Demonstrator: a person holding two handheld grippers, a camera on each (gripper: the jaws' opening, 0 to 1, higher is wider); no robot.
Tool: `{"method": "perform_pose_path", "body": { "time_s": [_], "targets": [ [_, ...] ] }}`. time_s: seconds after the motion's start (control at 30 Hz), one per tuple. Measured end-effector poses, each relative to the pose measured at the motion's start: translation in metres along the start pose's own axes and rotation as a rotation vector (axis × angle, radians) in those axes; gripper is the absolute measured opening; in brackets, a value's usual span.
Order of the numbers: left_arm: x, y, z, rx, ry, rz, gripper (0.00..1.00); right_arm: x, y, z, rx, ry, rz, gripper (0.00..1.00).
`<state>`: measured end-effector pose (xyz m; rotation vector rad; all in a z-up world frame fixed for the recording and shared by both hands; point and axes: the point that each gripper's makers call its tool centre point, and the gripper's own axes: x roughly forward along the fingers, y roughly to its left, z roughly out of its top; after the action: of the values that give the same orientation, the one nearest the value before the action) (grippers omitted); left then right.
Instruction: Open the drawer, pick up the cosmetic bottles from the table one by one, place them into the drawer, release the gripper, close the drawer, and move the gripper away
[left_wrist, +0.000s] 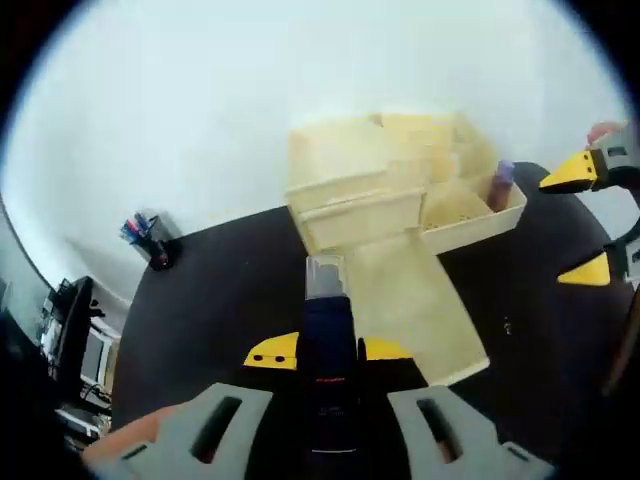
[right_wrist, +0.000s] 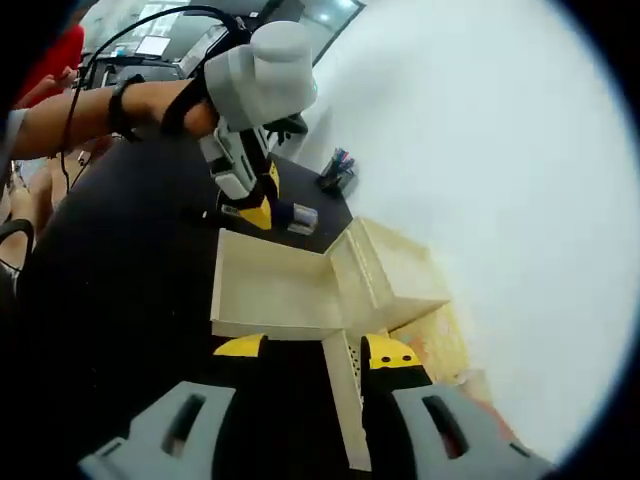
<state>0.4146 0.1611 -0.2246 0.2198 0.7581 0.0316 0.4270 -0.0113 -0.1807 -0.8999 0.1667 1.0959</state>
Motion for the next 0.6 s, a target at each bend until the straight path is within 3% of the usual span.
{"method": "perform_pose_path", "body": {
  "time_s": [0.17,0.27,0.4,0.6],
  "targets": [
    [-0.003,0.038,-0.028,-0.031,0.034,0.058,0.16,0.001,-0.006,-0.001,-0.007,0.014,0.002,0.33],
    [0.001,0.057,-0.053,-0.067,0.067,0.068,0.16,0.001,-0.009,-0.002,-0.008,0.018,0.002,0.33],
    [0.008,0.075,-0.08,-0.088,0.1,0.086,0.16,0.005,-0.01,-0.005,-0.005,0.027,0.003,0.33],
    [0.018,0.09,-0.108,-0.093,0.13,0.1,0.17,0.011,-0.009,-0.007,-0.015,0.052,-0.002,0.33]
  ]
}}
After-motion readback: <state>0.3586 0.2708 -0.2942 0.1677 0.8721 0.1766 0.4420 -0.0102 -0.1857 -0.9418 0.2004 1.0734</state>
